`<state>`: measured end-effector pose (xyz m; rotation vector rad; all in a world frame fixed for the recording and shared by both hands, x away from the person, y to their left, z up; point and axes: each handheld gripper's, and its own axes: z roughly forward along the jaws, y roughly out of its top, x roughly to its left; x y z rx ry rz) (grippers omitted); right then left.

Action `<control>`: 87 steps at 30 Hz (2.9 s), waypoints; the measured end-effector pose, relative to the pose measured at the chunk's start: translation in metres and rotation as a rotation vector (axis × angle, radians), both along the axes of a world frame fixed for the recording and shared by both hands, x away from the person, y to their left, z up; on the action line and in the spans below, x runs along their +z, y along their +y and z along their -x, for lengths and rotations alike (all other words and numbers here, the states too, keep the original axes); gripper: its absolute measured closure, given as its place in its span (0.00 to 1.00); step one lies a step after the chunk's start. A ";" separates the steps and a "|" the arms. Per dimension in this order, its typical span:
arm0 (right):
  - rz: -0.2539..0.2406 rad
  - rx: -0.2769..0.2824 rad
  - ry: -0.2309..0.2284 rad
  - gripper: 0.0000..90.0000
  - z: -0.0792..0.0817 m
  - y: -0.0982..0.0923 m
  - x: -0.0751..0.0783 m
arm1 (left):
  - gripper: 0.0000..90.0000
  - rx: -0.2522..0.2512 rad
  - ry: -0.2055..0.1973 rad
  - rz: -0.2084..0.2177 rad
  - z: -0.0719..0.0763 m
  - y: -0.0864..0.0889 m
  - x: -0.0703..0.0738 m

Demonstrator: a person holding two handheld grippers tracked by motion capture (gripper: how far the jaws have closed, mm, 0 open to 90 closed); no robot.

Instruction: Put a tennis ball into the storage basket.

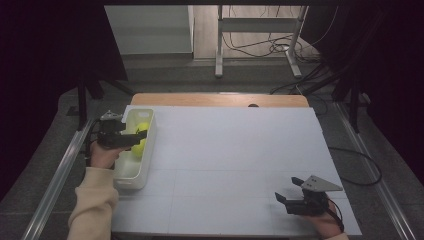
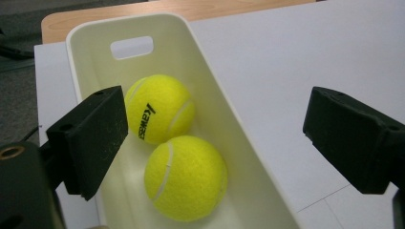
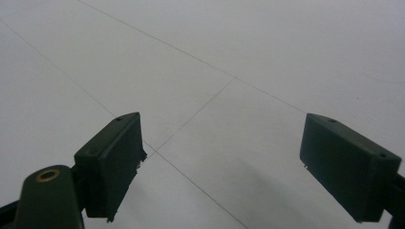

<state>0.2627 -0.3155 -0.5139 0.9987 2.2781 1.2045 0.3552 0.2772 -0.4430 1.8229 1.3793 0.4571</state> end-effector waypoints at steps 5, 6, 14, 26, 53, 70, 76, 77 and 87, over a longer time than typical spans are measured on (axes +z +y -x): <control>-0.002 -0.001 0.000 0.17 0.000 0.000 0.000 | 0.10 -0.004 -0.025 0.024 0.002 0.000 0.003; -0.002 -0.001 0.000 0.17 0.000 0.000 0.000 | 0.10 -0.006 -0.029 0.031 0.003 0.000 0.003; -0.010 0.002 0.003 0.17 0.000 -0.001 0.000 | 0.11 -0.051 -0.069 0.093 0.010 -0.001 0.009; -0.038 0.018 0.021 0.17 -0.005 -0.003 -0.001 | 0.12 -0.109 -0.124 0.158 0.021 -0.016 0.021; -0.017 0.029 0.013 0.17 -0.006 0.000 0.000 | 0.12 -0.306 -0.205 0.139 0.063 -0.072 0.015; -0.020 0.033 0.010 0.17 -0.005 0.001 -0.001 | 0.13 -0.453 -0.202 0.128 0.090 -0.118 -0.012; -0.027 0.037 0.005 0.17 -0.003 0.001 0.000 | 0.13 -0.476 -0.169 0.119 0.101 -0.125 -0.030; -0.029 0.037 0.005 0.17 -0.003 0.001 0.000 | 0.13 -0.475 -0.166 0.114 0.103 -0.125 -0.034; -0.032 0.047 0.008 0.17 -0.003 0.001 -0.002 | 0.13 -0.448 -0.153 0.072 0.110 -0.115 -0.057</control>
